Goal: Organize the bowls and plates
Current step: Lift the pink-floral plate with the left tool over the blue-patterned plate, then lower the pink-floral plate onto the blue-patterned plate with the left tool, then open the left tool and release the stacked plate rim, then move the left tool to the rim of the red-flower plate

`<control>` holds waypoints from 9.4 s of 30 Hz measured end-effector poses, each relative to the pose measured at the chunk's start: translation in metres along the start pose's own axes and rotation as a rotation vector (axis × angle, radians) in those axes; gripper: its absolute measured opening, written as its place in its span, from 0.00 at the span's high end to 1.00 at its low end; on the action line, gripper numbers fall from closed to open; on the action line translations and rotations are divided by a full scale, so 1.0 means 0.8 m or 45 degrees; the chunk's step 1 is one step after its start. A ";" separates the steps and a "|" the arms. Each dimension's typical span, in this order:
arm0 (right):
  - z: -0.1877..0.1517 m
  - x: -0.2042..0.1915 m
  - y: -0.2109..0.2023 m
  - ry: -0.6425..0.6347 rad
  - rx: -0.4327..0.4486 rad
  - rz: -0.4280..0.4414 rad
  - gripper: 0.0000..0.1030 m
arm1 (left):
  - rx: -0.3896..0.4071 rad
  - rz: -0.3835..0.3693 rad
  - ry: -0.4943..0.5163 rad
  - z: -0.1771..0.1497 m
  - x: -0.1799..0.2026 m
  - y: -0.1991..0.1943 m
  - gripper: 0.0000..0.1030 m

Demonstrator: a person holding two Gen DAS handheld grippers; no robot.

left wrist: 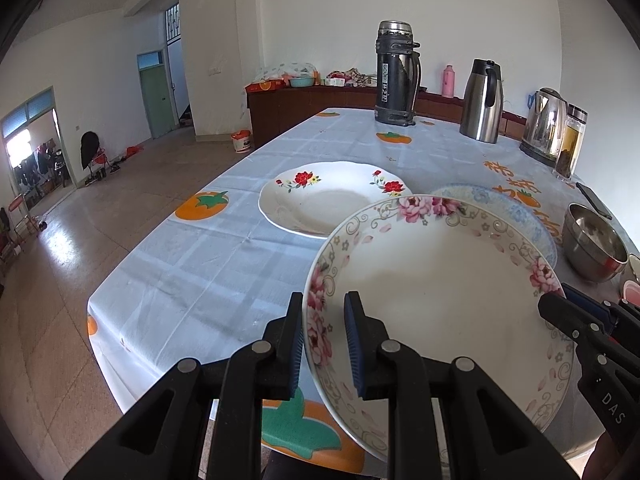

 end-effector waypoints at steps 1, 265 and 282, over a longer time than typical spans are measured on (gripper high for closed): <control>0.001 0.001 0.000 0.001 0.002 -0.003 0.84 | 0.002 -0.001 0.001 0.002 0.001 0.000 0.79; 0.050 0.107 0.050 0.102 0.004 -0.417 0.55 | 0.002 -0.278 0.007 0.099 0.121 0.149 0.44; 0.116 0.029 0.070 0.026 0.074 -0.151 0.56 | 0.024 0.061 -0.134 0.124 -0.032 0.157 0.44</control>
Point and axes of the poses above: each gripper's, at about its wrist camera, not at the fingertips, and y roughly the way its jaws point, x to its right, z to its top, the point moved 7 cm from there along y, roughly the way its jaws point, and after that the axes turned 1 degree about -y, right-handed, at the moved point
